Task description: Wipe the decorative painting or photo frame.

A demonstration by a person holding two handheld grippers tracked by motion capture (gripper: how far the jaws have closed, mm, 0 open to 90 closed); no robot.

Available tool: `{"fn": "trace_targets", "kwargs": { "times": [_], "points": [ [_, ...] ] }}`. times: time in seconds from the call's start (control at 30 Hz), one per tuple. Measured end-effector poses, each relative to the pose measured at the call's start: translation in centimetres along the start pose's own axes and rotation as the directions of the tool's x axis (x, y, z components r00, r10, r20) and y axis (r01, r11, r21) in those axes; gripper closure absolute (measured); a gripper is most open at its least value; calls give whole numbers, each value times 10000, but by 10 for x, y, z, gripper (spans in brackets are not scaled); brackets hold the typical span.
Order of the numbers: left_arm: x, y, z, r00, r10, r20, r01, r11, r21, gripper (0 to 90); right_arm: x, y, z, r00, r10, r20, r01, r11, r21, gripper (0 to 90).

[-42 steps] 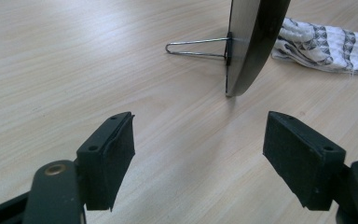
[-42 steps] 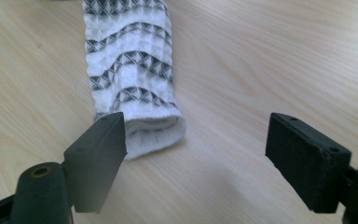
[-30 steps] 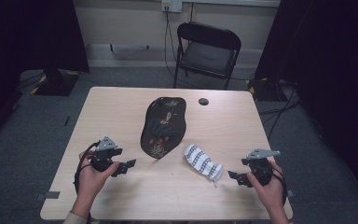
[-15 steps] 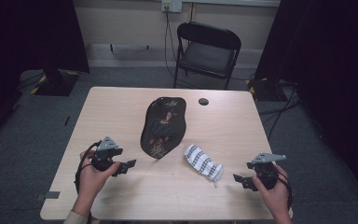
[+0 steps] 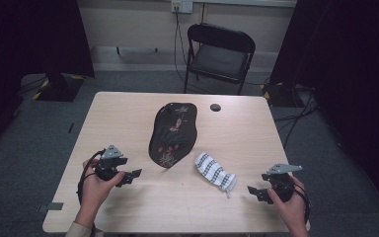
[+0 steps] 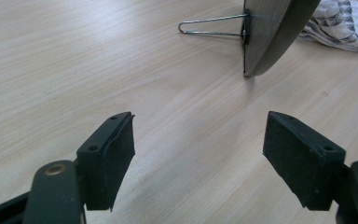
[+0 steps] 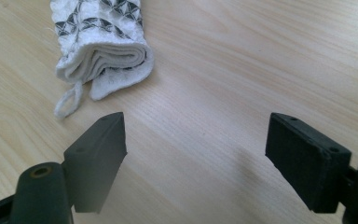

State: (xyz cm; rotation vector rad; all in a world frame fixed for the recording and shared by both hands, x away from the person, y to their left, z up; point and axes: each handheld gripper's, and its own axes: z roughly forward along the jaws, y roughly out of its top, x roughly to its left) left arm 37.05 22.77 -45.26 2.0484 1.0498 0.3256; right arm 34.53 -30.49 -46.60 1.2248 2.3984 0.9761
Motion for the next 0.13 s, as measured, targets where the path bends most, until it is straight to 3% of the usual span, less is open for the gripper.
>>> {"fn": "trace_targets", "kwargs": {
  "times": [0.13],
  "points": [
    [1, -1, 1, 10000, 65, -19, -65, 9999, 90, 246, -1, -1, 0, 10000, 85, 15, -85, 10000, -25, 200]
  ]
}}
